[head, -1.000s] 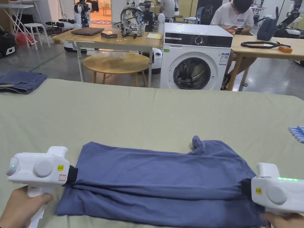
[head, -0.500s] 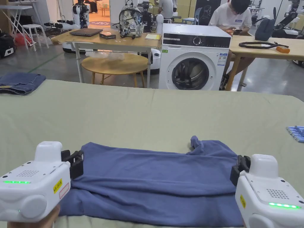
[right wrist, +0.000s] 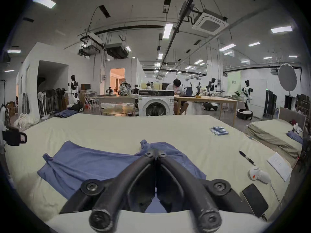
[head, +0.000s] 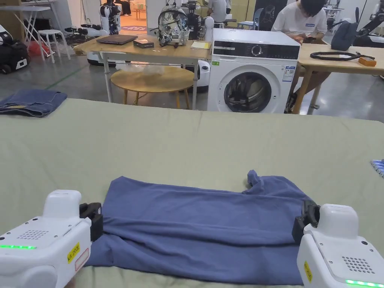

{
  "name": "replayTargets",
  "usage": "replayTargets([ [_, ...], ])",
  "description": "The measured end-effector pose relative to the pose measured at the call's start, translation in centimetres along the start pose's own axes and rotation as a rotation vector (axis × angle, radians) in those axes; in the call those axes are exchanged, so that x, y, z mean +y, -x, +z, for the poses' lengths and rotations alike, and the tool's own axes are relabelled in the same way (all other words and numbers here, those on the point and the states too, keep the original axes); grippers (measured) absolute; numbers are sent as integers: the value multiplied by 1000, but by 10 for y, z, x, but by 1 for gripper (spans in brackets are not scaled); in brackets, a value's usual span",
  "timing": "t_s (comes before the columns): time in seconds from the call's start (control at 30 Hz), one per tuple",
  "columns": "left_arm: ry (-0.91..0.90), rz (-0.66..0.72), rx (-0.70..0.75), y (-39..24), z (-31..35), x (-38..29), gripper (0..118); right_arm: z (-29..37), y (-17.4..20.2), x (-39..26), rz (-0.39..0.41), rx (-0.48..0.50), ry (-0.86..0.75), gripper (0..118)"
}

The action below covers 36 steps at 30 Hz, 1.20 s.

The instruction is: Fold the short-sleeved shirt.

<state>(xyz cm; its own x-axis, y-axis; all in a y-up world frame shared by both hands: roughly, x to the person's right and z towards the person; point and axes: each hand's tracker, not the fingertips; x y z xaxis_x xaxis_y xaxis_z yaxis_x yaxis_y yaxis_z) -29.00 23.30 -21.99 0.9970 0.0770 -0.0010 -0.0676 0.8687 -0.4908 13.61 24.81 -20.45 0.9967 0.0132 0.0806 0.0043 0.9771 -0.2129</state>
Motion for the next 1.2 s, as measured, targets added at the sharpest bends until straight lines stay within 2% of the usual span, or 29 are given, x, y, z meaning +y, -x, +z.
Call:
replayTargets([
  [0.17,254,71,28,32,-26,-15,0,-5,-1,-11,22,-2,47,0],
  [0.2,298,103,21,40,-35,-17,3,-5,-2,-12,23,-8,58,0],
  [0.27,383,165,9,54,-54,-21,29,-6,-4,-16,10,-6,77,0],
  [0.33,446,205,-3,63,-72,-24,33,-8,-7,-21,12,-11,100,0],
  [0.47,590,209,23,73,-112,-37,63,-8,-10,-29,14,-20,128,0],
  [0.53,649,180,58,68,-125,-50,64,-9,-13,-32,13,-26,143,0],
  [0.63,618,65,113,48,-117,-46,62,-7,-17,-34,15,-37,164,0],
  [0.67,625,23,117,43,-118,-46,56,-8,-18,-35,15,-43,170,0],
  [0.73,616,-50,90,35,-119,-48,31,-9,-22,-39,9,-47,185,0],
  [0.8,605,-52,78,30,-112,-51,1,-11,-26,-40,1,-45,200,0],
  [0.97,564,-1,24,48,-92,-49,0,-15,-46,-34,5,-41,241,0],
  [1.07,523,22,7,49,-64,-45,0,-23,-72,-27,4,-34,329,0],
  [1.13,497,38,-17,50,-54,-46,0,-32,-89,-25,5,-46,390,21],
  [1.17,490,41,-13,58,-60,-47,0,-40,-98,-25,9,-39,439,37],
  [1.2,485,43,-17,58,-57,-47,0,-48,-107,-27,6,-35,483,61],
])
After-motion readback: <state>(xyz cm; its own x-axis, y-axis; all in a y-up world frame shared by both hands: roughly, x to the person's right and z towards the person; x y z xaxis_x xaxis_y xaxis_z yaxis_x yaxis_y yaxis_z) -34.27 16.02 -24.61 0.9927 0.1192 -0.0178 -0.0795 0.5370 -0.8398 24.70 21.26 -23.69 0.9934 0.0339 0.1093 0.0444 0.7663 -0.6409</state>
